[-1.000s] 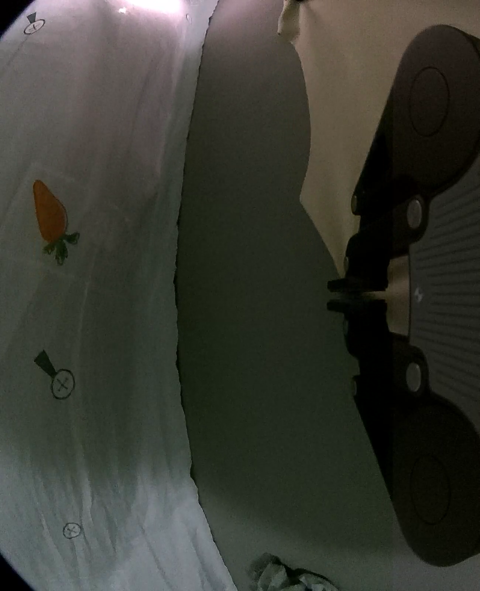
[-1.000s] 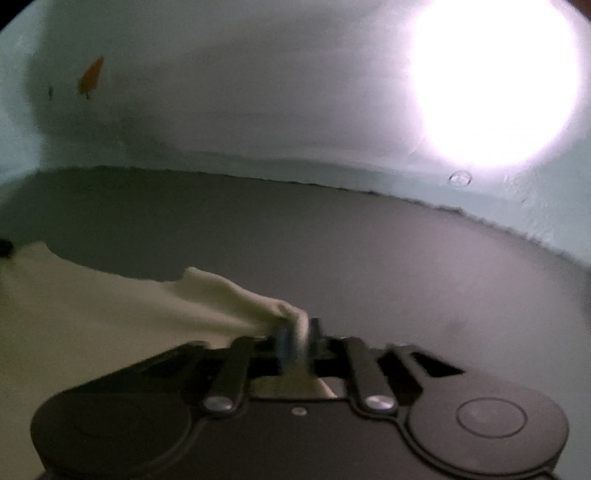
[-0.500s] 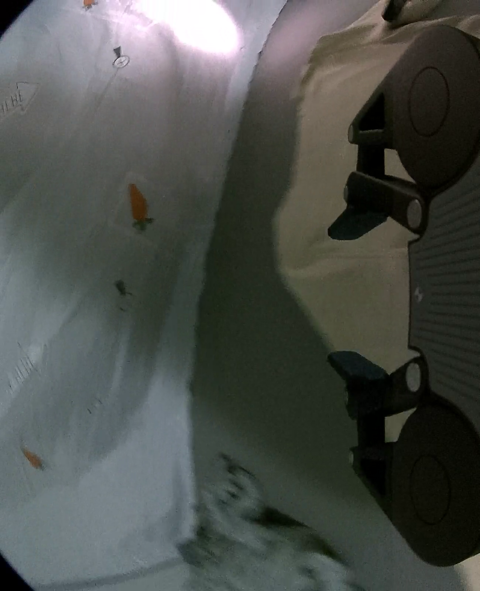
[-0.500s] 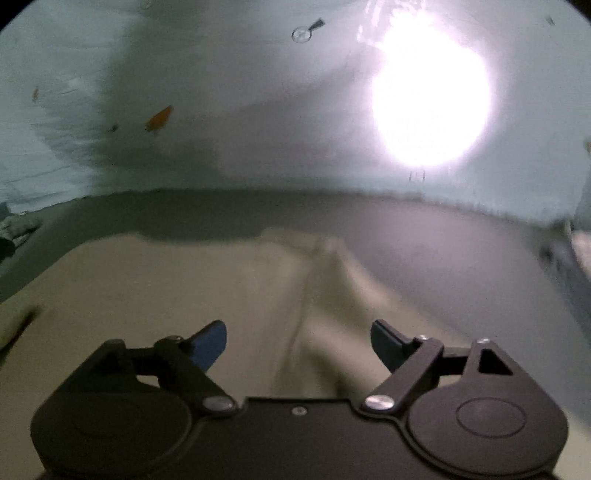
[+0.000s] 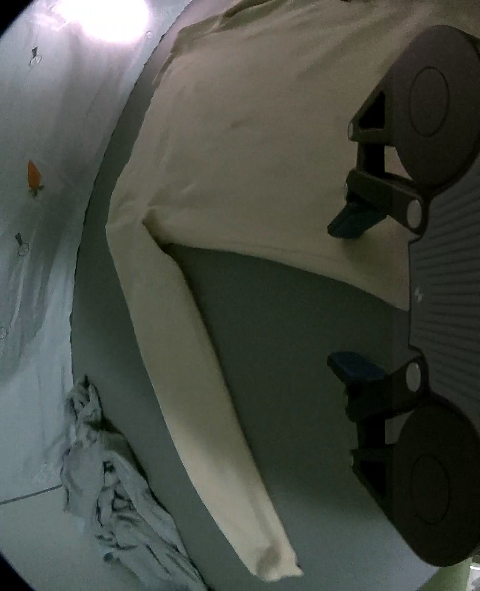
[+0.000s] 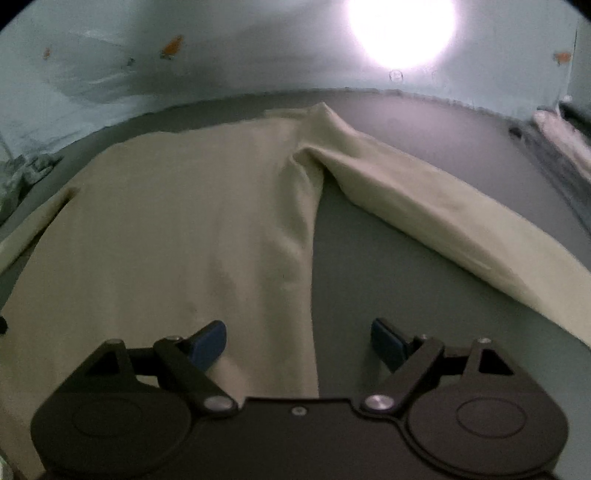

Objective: Fold clothes

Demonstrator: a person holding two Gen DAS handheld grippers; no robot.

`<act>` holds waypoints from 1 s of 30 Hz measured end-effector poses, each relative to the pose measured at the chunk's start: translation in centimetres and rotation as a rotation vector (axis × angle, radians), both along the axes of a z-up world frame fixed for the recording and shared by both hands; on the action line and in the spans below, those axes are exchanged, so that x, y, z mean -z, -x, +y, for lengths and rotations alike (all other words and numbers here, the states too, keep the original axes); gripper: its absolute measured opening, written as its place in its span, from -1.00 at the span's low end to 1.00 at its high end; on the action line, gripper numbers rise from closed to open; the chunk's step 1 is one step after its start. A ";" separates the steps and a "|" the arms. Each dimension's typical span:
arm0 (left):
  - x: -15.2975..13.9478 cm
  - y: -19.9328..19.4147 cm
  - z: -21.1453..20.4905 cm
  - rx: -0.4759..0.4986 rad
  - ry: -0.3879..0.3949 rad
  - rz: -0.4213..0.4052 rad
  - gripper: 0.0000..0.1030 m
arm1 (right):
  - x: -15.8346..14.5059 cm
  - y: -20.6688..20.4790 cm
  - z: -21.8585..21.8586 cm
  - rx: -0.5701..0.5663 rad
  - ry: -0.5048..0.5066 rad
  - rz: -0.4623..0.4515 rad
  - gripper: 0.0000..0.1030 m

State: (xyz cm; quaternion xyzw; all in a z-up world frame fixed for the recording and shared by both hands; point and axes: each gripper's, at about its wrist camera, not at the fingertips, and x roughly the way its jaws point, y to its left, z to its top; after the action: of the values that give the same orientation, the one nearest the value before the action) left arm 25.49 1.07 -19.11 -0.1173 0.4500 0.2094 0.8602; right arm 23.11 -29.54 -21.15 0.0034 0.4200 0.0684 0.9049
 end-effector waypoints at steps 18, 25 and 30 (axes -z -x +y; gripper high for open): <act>-2.4 6.5 8.6 -0.080 0.021 -0.044 0.65 | -0.8 1.9 8.4 -0.020 0.034 -0.001 1.00; -3.0 8.4 17.2 -0.234 0.040 -0.096 0.67 | 0.7 2.5 13.5 0.073 0.056 -0.033 1.00; -2.3 7.6 21.6 -0.234 0.044 -0.094 0.68 | 2.0 4.3 14.9 0.236 0.059 -0.196 1.00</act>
State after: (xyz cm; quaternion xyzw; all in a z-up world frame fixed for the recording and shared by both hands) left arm 17.92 22.64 -16.84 -0.1974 0.3971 0.2926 0.8472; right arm 18.83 -14.64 -23.20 0.0195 0.3284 -0.0510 0.9430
